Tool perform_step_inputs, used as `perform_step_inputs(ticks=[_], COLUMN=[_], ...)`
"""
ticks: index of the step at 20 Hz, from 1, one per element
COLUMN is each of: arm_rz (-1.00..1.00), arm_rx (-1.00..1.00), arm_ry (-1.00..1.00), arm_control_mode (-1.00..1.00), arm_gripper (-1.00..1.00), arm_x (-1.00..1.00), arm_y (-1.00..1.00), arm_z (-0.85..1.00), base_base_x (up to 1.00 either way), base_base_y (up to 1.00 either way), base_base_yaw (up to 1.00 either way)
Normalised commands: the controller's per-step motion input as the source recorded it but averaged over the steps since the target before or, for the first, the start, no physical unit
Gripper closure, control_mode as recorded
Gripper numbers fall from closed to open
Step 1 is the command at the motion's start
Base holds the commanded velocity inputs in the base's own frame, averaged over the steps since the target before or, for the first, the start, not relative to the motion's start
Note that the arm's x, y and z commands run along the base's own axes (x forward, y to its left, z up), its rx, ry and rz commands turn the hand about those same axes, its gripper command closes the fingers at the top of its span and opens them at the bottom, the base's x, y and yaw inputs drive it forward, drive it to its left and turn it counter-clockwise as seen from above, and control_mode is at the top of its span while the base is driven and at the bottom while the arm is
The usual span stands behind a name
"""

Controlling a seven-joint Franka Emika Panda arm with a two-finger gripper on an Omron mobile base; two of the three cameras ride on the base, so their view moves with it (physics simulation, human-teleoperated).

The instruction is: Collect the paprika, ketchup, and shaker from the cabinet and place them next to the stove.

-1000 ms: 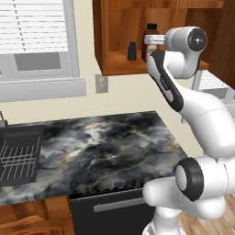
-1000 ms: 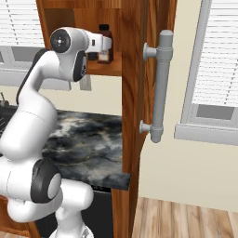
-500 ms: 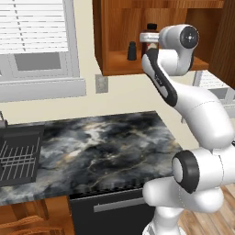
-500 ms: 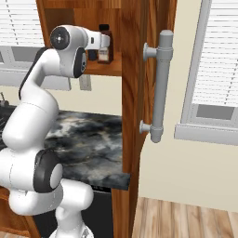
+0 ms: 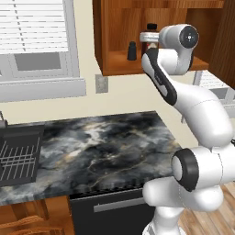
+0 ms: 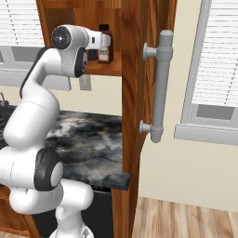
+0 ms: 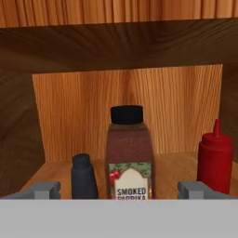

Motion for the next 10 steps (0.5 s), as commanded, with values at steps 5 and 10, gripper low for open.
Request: perform_step_inputs(ticks=[5,10], arm_rz=[0.00,0.00], arm_rx=[0.00,-0.01], arm_ry=[0.00,0.00], arm_control_mode=[-1.00,-1.00], arm_gripper=[-1.00,-1.00], arm_x=[0.22,0.16], arm_y=[-0.13,-0.12], arm_z=[0.00,0.00], base_base_x=[0.00,0.00], base_base_y=[0.00,0.00], base_base_yaw=[0.00,0.00])
